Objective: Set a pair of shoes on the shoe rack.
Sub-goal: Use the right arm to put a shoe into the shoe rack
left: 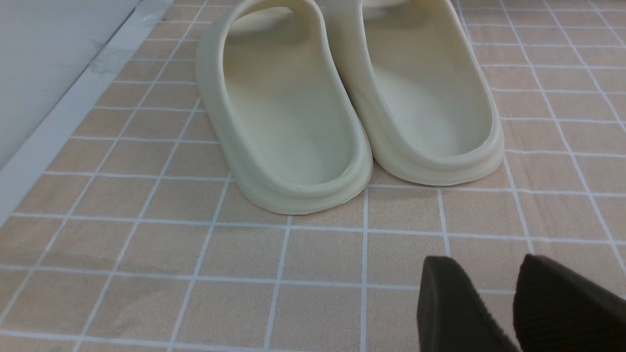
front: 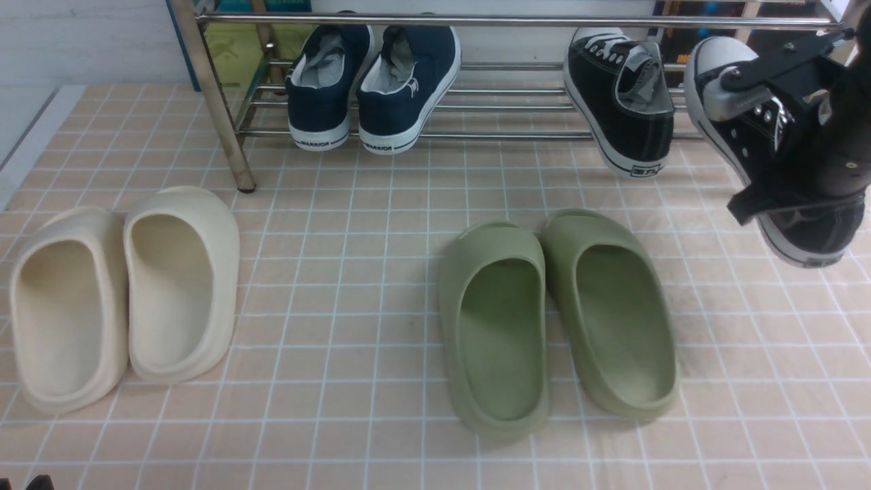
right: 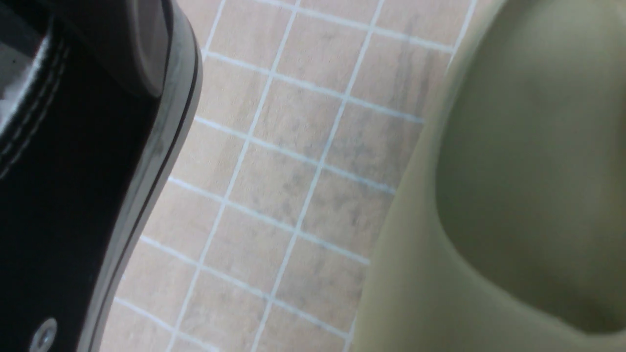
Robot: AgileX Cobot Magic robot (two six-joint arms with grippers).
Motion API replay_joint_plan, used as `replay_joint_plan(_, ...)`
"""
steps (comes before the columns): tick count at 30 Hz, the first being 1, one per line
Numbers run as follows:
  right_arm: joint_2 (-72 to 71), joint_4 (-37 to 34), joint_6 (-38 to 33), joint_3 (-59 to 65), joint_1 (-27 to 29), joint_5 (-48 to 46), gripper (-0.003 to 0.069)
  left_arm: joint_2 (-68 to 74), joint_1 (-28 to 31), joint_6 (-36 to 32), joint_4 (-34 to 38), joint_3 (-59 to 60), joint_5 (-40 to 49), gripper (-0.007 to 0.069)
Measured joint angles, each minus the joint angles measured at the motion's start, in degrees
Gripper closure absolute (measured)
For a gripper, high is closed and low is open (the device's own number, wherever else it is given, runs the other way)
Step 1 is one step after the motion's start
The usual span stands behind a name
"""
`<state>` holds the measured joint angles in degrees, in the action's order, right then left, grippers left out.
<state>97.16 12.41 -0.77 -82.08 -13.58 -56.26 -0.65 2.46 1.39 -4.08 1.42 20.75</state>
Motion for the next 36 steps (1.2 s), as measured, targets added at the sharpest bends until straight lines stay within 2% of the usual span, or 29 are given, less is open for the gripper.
replay_joint_plan(10,15.5,2.7,0.0,-16.7,0.1,-0.3,0.0653,0.0,0.0,0.0,0.0,0.0,0.0,0.0387)
replay_joint_plan(20,31.6,4.0,-2.3,-40.4,0.2,-0.7,0.0653,0.0,0.0,0.0,0.0,0.0,0.0,0.0387)
replay_joint_plan(27,33.0,3.7,-2.5,-42.1,0.6,-0.7,0.0636,0.0,0.0,0.0,0.0,0.0,0.0,0.0387)
replay_joint_plan(29,33.0,3.2,-2.6,-42.1,0.9,-0.5,0.0599,0.0,0.0,0.0,0.0,0.0,0.0,0.0387)
replay_joint_plan(34,32.7,3.3,-2.6,-42.5,1.5,-1.0,0.0375,0.0,0.0,0.0,0.0,0.0,0.0,0.0387)
replay_joint_plan(35,32.7,3.3,-2.6,-42.5,1.5,-1.2,0.0365,0.0,0.0,0.0,0.0,0.0,0.0,0.0387)
replay_joint_plan(36,32.1,3.4,-2.6,-42.6,1.5,-3.4,0.0291,0.0,0.0,0.0,0.0,0.0,0.0,0.0387)
